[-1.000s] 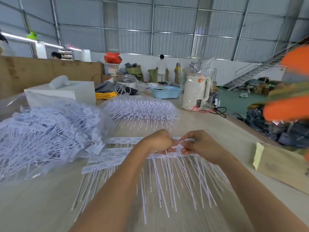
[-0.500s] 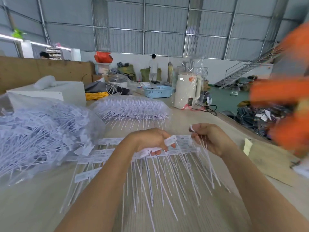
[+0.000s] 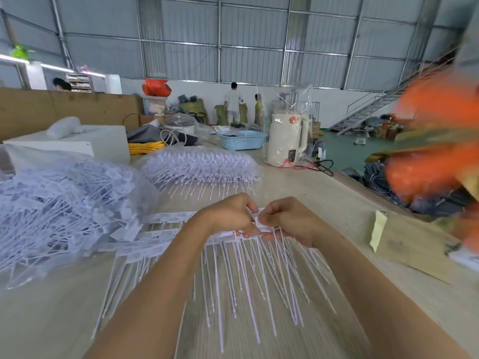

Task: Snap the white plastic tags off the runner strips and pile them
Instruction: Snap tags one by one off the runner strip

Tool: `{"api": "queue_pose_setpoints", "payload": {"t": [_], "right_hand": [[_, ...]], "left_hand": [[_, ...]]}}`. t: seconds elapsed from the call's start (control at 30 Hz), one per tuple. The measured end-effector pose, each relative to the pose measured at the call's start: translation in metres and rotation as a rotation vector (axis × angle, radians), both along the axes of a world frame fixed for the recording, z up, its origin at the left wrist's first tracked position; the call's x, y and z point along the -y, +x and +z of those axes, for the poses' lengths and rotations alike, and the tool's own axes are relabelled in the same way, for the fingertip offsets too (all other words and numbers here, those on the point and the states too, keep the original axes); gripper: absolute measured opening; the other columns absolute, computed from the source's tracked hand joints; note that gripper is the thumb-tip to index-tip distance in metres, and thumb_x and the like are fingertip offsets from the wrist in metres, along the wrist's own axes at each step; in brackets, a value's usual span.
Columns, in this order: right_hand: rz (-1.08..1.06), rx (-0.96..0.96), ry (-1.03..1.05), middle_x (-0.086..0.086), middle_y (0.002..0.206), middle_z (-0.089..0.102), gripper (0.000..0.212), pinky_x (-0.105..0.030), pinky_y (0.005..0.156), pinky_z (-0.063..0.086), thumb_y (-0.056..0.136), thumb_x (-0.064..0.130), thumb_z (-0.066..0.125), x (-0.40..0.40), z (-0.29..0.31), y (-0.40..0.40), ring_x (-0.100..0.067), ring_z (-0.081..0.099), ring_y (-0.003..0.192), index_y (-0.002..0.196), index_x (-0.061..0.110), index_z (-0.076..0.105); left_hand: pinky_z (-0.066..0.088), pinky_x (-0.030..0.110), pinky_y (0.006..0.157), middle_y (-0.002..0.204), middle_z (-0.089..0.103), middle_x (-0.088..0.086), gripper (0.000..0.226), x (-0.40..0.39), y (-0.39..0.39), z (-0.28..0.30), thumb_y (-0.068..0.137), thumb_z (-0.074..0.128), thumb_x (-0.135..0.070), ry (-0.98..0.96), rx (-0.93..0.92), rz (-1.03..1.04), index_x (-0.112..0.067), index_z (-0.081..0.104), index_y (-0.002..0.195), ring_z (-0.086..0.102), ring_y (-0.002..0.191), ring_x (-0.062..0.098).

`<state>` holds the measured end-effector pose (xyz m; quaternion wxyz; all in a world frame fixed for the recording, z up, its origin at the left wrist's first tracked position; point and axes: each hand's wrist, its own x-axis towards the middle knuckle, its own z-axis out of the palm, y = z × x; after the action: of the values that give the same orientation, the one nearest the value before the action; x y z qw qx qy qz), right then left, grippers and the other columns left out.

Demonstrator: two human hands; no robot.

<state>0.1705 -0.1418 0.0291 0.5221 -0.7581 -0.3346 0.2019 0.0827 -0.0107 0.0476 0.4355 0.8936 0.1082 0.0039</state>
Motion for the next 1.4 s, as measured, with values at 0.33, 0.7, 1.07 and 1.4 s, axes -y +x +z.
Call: {"api": "queue_pose_setpoints", "payload": {"t": [0.33,0.7,1.07,1.4], "right_hand": [[-0.097,-0.129,0.148,-0.019,0.074,0.066,0.017,-0.032,0.063,0.060,0.078,-0.010,0.065,0.002,0.000,0.013,-0.024,0.068,0.064,0.064,-0.001,0.063],[-0.001,-0.108,-0.030,-0.022,0.081,0.067,0.004,-0.031,0.065,0.046,0.085,0.003,0.066,0.006,-0.002,0.011,-0.026,0.064,0.070,0.085,0.000,0.068],[-0.196,0.426,-0.061,-0.003,0.068,0.061,0.016,-0.021,0.054,0.047,0.077,-0.005,0.066,0.001,-0.002,0.010,-0.014,0.060,0.060,0.070,0.009,0.065],[0.011,-0.475,0.313,-0.018,0.077,0.059,0.013,-0.014,0.061,0.055,0.084,-0.009,0.056,0.031,0.019,0.026,-0.016,0.060,0.067,0.095,-0.015,0.059]], "left_hand": [[0.045,0.017,0.051,0.061,0.066,0.001,0.020,-0.011,0.000,-0.005,0.088,0.065,-0.023,-0.019,-0.032,-0.005,-0.006,0.068,0.078,0.056,0.052,0.007],[0.030,0.012,0.037,0.043,0.056,-0.006,0.025,-0.009,0.006,-0.009,0.088,0.064,-0.018,0.062,0.011,0.076,-0.010,0.066,0.065,0.045,0.035,0.004],[0.016,0.015,0.032,0.038,0.033,-0.005,0.021,-0.015,0.006,-0.013,0.091,0.047,-0.009,-0.497,-0.204,0.159,-0.007,0.052,0.070,0.024,0.029,0.005],[0.042,0.020,0.051,0.078,0.062,0.007,0.031,-0.007,-0.005,0.006,0.083,0.038,0.015,-0.148,-0.168,-0.037,0.006,0.063,0.097,0.056,0.055,0.011]]}}
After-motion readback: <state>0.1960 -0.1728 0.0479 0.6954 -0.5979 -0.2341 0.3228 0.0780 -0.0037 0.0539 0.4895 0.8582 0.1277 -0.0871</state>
